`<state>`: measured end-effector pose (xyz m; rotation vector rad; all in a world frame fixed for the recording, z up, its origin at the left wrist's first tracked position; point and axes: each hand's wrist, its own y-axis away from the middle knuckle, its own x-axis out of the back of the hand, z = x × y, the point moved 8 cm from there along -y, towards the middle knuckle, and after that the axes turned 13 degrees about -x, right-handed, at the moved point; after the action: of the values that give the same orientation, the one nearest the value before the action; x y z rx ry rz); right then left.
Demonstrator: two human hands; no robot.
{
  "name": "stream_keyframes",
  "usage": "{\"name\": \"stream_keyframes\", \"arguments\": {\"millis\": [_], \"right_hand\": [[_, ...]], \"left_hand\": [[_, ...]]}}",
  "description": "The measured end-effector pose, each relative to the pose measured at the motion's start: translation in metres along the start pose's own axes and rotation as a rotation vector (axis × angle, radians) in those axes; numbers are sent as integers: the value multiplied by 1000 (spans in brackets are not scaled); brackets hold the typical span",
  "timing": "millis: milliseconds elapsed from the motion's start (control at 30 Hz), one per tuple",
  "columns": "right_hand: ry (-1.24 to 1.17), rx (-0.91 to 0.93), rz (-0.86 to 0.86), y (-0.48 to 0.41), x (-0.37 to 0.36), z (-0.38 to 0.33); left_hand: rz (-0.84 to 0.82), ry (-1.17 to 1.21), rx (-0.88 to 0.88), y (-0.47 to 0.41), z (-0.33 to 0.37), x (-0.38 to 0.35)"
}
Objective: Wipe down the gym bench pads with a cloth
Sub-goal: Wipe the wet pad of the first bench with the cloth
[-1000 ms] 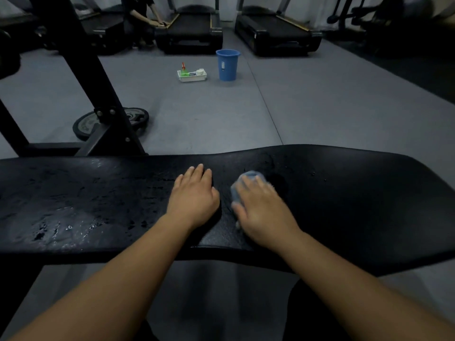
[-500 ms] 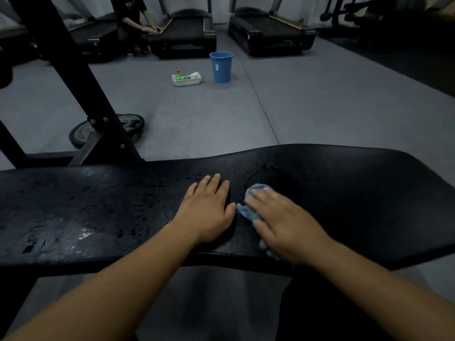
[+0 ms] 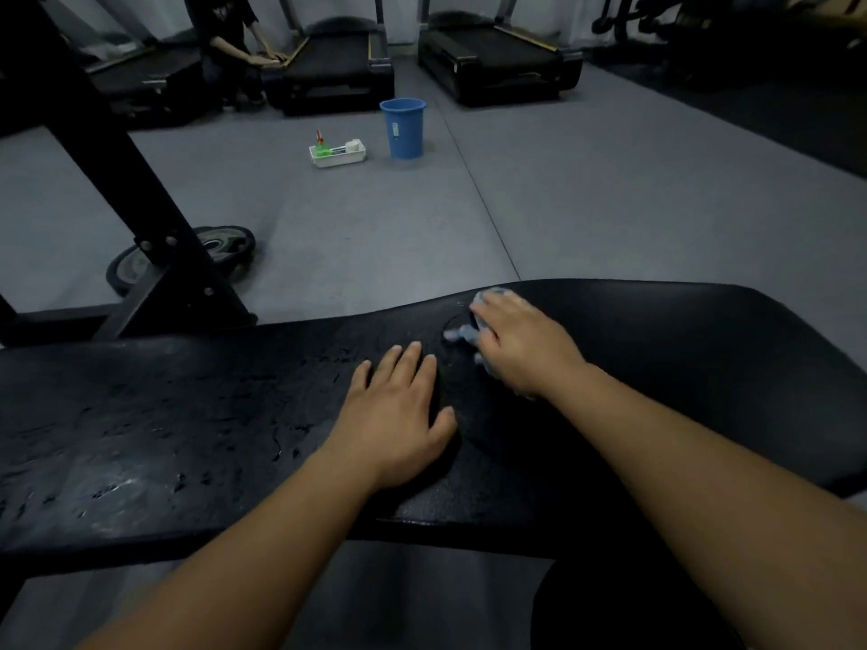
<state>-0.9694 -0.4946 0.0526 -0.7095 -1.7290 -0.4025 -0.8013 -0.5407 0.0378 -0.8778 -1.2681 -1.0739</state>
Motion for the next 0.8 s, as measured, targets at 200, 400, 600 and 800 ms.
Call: {"name": "stream_keyframes", "arguments": {"millis": [200, 400, 600, 800], "right_hand": [[-26, 263, -36, 38, -21, -67], [-148, -116, 23, 24, 22, 39], [-87, 167, -21, 101, 5, -11], [-76, -192, -40, 101, 16, 70]], "left_hand": [[101, 33, 83, -14, -29, 5], [83, 29, 92, -8, -22, 3], [146, 63, 137, -10, 26, -3], [144, 55, 105, -13, 30, -3]]}}
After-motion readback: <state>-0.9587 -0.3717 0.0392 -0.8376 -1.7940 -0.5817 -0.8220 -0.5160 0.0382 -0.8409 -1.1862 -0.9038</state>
